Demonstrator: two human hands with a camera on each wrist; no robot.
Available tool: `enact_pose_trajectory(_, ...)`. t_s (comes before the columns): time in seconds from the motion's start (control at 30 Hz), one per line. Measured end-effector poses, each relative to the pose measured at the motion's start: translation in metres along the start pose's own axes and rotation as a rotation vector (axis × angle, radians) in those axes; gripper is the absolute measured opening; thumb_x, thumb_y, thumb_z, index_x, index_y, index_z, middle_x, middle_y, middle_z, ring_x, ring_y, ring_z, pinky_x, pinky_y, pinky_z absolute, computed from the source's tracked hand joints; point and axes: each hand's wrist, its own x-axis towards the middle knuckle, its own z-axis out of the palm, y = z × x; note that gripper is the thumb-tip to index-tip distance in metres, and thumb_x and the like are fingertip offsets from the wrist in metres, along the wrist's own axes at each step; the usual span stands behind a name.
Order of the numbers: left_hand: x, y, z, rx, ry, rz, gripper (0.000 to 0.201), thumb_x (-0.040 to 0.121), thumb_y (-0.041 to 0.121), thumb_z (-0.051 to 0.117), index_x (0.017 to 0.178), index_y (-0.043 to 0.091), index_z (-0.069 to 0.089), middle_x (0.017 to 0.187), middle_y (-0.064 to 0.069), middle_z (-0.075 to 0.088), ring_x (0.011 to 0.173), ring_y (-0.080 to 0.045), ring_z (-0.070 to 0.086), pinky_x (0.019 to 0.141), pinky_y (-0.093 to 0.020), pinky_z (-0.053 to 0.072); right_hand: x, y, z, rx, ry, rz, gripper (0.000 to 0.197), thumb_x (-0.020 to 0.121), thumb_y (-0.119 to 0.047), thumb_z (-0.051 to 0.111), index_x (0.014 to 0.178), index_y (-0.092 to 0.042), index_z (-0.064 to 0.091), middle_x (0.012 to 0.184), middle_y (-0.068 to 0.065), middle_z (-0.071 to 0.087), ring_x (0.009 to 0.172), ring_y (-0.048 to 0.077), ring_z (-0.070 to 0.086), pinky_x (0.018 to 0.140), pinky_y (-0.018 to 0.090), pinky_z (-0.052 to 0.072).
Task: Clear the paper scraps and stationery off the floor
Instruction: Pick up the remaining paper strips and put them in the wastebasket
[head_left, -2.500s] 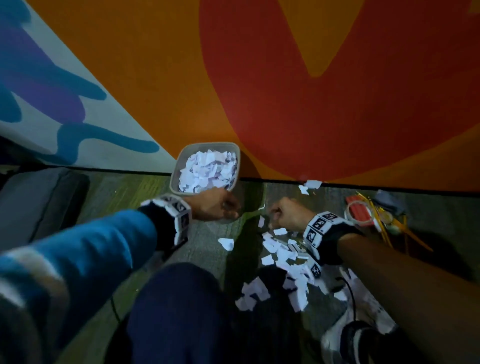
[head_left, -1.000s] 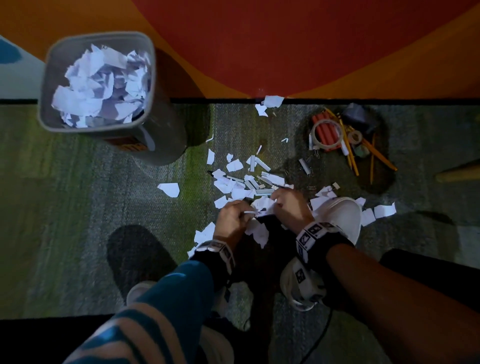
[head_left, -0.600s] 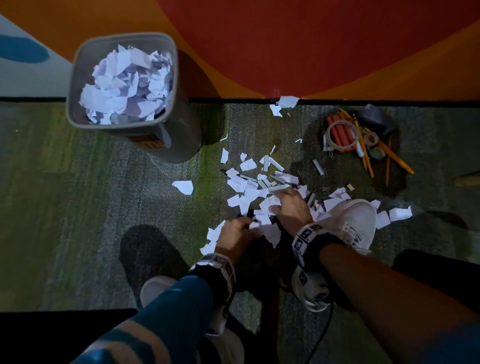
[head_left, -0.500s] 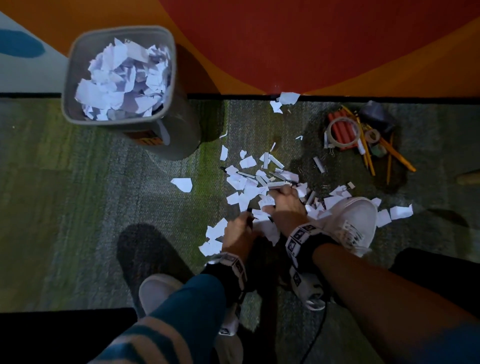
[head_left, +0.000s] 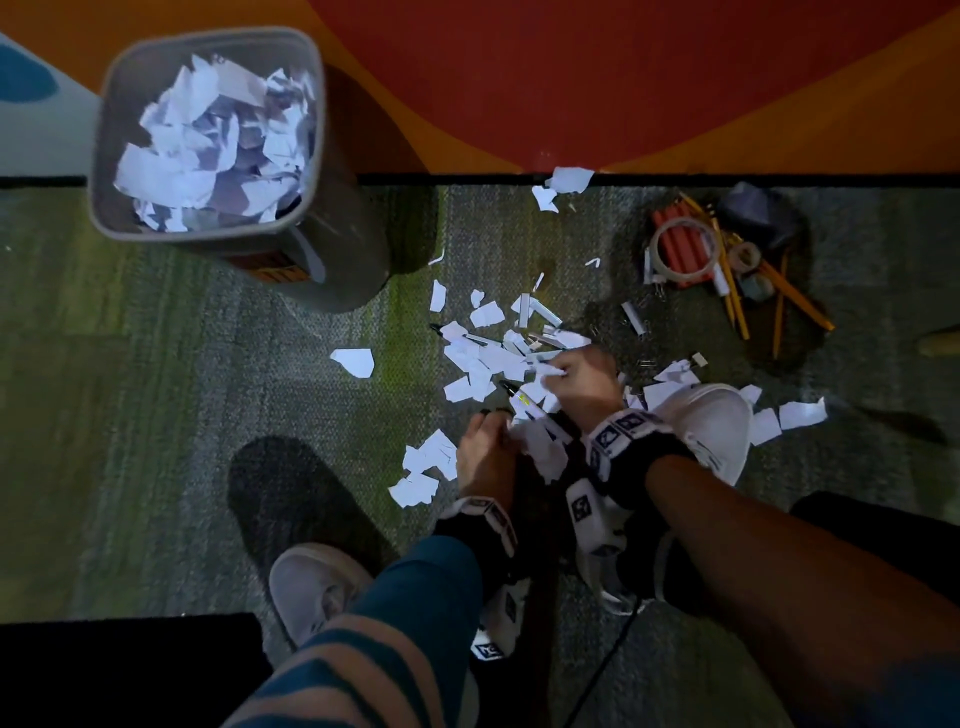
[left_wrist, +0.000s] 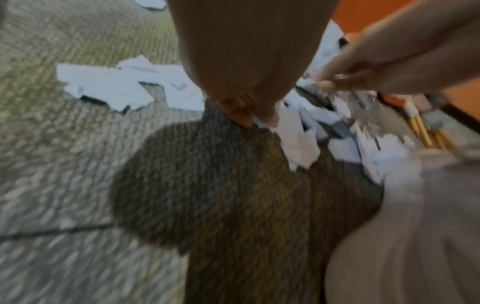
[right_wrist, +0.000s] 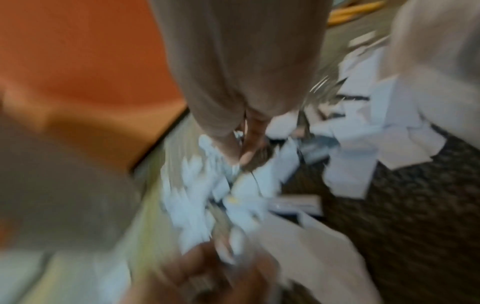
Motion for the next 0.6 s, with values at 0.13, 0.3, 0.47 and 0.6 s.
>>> enact_pose_trajectory(0.13, 0.009, 0.004, -0.014, -0.022, -0.023, -0.017, 0.023, 0.088, 0.016, 0.072, 0.111, 0.013, 0.073, 0.109, -0.004, 0.059, 0.091, -0.014, 0.050, 0.079, -0.022, 0.034, -0.013, -0.008, -0.033, 0.051, -0.196, 0.081, 0.026, 0.076, -0.016, 0.081, 0.059, -0.013, 0.061, 0.057, -0.003, 0.053, 0.056, 0.006, 0.051, 0.055, 0.016, 0.038)
enact_pose_trajectory(0.3, 0.012, -0.008, -0.040, -0.138, 0.031, -0.076, 0.008, 0.082, 0.013, 0.077, 0.090, 0.011, 0.077, 0.098, -0.005, 0.070, 0.086, -0.019, 0.065, 0.077, -0.017, 0.047, -0.044, -0.007, -0.017, -0.210, -0.432, 0.089, 0.037, 0.073, -0.008, 0.075, 0.047, -0.021, 0.053, 0.050, -0.009, 0.051, 0.061, 0.012, 0.054, 0.054, 0.020, 0.038)
enact_pose_trajectory(0.47, -0.002, -0.060, -0.088, -0.211, 0.133, -0.105, 0.020, 0.082, 0.010, 0.073, 0.099, 0.020, 0.076, 0.090, -0.009, 0.075, 0.082, -0.025, 0.070, 0.072, -0.020, 0.051, -0.067, 0.006, 0.018, -0.312, -0.256, 0.002, 0.029, 0.082, -0.008, 0.064, 0.111, -0.016, 0.065, 0.113, 0.013, 0.060, 0.111, 0.031, 0.057, 0.087, 0.033, 0.046)
enact_pose_trajectory(0.6, -0.015, -0.098, -0.102, -0.112, 0.072, -0.183, 0.041, 0.075, 0.030, 0.072, 0.114, 0.035, 0.065, 0.114, -0.012, 0.066, 0.103, -0.034, 0.063, 0.091, -0.047, 0.054, -0.083, 0.002, 0.037, -0.436, -0.269, 0.031, 0.084, 0.078, -0.035, 0.079, 0.143, -0.020, 0.029, 0.141, 0.015, 0.035, 0.123, 0.038, 0.047, 0.090, 0.044, 0.047)
